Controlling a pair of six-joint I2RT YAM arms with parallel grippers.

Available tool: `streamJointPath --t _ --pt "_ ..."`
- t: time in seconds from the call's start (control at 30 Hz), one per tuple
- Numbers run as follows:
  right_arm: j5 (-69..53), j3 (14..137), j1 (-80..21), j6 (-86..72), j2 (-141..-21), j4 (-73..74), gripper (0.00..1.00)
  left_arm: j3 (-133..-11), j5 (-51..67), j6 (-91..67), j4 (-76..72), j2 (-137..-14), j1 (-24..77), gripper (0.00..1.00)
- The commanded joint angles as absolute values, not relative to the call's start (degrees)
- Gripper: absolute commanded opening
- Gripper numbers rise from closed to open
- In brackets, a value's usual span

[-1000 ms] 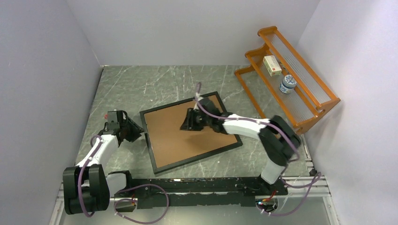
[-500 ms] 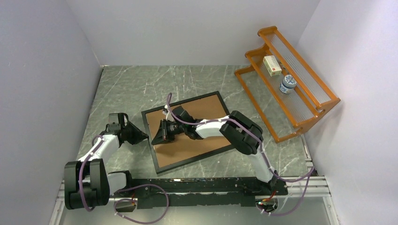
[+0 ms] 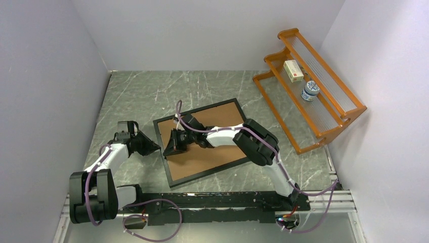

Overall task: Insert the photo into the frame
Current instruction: Install the photo frame at the center of the board.

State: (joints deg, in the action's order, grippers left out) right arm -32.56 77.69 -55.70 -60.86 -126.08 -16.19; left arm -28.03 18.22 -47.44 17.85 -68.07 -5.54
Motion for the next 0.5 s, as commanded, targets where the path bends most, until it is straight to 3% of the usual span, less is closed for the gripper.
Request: streamJointPath --t 0.0,0.47 --pt "-29.62 80.21 -55.90 -57.04 -127.19 -10.65 0.07 -28.80 17.71 -46.21 20.40 -67.58 -5.25 0.11" --pt "-28.80 80.32 -55.80 -55.42 -129.17 -6.25 0.12 -28.65 17.69 -46.32 20.41 -67.85 -5.19 0.11"
